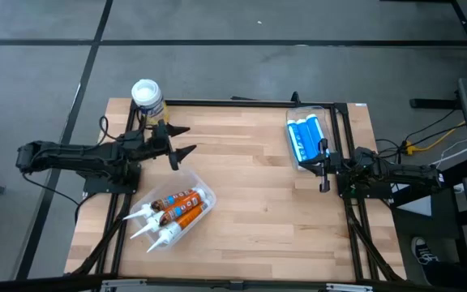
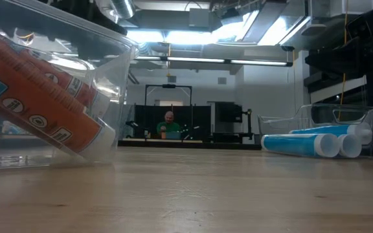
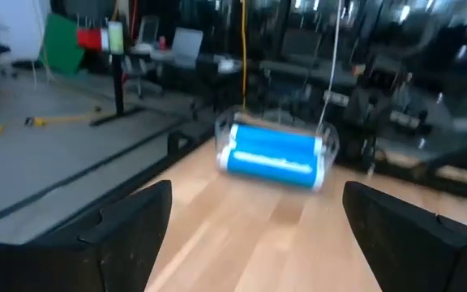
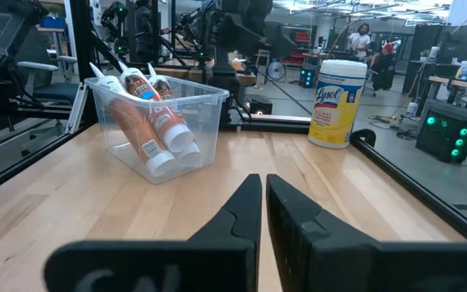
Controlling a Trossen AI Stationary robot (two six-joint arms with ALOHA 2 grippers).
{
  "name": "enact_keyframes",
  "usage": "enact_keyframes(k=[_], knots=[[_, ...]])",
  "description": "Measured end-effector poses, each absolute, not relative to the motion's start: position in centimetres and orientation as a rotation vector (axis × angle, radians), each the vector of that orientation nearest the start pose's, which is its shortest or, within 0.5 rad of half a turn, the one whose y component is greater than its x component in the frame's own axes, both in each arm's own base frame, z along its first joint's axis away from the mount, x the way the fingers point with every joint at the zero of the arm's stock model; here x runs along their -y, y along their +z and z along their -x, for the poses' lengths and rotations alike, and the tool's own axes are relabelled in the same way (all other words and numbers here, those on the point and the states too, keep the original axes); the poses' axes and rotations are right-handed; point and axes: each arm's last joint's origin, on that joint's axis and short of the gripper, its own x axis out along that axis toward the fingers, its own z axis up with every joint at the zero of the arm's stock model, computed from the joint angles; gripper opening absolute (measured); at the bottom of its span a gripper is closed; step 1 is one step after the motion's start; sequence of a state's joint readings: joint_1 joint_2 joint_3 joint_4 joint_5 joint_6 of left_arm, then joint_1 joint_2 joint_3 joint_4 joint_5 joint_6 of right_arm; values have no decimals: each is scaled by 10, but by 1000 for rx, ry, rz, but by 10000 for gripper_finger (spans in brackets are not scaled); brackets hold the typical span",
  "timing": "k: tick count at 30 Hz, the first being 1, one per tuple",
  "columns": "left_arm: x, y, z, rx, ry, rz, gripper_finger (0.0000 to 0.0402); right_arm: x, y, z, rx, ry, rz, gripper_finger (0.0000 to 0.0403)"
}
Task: Pick & place silicon tubes, Sealant and Lysol wipes
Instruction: Return to Home Position
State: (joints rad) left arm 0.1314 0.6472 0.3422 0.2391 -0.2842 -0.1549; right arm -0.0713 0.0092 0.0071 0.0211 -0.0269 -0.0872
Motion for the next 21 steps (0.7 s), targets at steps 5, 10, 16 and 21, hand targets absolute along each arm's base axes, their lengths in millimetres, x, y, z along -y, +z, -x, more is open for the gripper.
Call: enact_keyframes(k=[5,10,16,21], knots=[[-29,219,-150,73,366,185,357,6,167,-98,17,-45,88,25],[-30,199,-141,90,334,217,358,6,167,-98,17,-45,88,25],[-29,184,-128,122,334,246,358,6,167,-98,17,-45,88,25],[-27,179,-120,158,329,245,357,6,167,-98,17,-45,88,25]])
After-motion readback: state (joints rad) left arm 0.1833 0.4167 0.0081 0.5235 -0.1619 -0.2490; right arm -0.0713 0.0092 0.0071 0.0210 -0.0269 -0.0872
